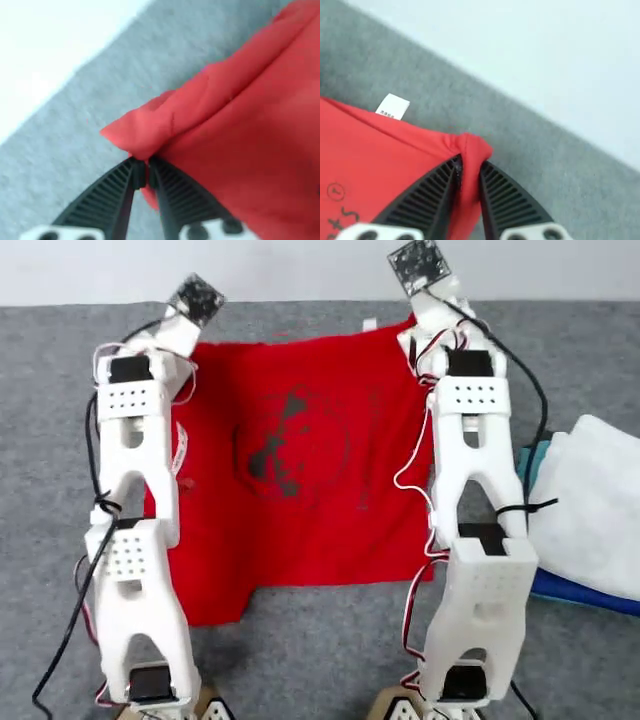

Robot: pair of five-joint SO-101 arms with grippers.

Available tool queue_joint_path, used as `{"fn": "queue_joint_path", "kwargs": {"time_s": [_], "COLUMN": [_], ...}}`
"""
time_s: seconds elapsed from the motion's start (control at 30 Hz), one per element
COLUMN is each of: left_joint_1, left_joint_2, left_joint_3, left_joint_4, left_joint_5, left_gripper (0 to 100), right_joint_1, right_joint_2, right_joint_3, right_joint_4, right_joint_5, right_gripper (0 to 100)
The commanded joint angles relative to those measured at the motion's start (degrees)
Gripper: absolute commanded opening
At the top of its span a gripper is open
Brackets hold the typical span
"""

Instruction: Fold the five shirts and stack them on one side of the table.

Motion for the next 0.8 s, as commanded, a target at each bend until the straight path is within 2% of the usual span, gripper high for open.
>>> {"fn": "queue_joint_path", "kwargs": {"time_s": [0.0, 0.2, 0.37, 0.5, 0.77], "left_joint_1": [1.0, 1.3, 1.1, 1.3, 0.4], "left_joint_2": [3.4, 8.4, 8.7, 8.8, 9.1], "left_joint_3": [-12.0, -21.8, -23.3, -25.8, -32.8], "left_joint_4": [-1.5, -0.7, 1.5, 11.4, 29.9], "left_joint_5": [0.4, -2.9, -9.4, -14.0, -20.7], "left_gripper": [0, 0, 0, 0, 0], "right_joint_1": [0.7, 1.5, 1.6, 1.5, 0.9], "right_joint_2": [0.6, 3.7, 3.9, 2.6, -2.6], "right_joint_3": [-1.7, -1.7, -1.7, -1.8, -1.8], "right_joint_4": [-3.0, -3.4, -3.0, 0.4, 19.0], "right_joint_5": [0.4, 0.4, 0.4, 0.6, 0.7], "right_gripper": [0.8, 0.8, 0.8, 0.8, 0.8]}}
